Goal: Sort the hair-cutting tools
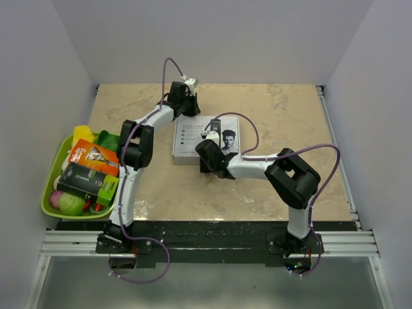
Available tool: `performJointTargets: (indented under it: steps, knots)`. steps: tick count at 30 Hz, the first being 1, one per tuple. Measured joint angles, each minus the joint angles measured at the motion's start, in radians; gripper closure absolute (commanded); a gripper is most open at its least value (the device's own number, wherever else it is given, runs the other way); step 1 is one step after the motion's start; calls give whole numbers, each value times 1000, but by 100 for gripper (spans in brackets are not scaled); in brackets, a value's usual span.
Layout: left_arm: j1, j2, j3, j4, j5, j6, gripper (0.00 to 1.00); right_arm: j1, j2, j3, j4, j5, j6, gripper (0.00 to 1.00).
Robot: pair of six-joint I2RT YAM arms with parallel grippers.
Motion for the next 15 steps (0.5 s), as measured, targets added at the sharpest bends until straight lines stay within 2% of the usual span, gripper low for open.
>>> performJointTargets:
  steps: [3,5,6,8,12,15]
  knots:
    - [0,-22,-34,23,-1,0,100,-8,0,6,-9,-25,-21,98]
    - [0,-35,-44,20,0,-1,100,-11,-3,6,-10,-38,-30,91]
    - [0,-41,-48,16,0,-1,100,-13,-6,6,-10,-43,-35,83]
    - [-1,-53,-53,2,0,-1,100,-18,-11,3,-13,-55,-48,75]
    - [-3,-101,-80,-60,0,0,100,-36,-55,-24,-57,-50,-74,65]
    - [-10,-174,-133,-131,0,0,92,-60,-125,-62,-130,-33,-97,58]
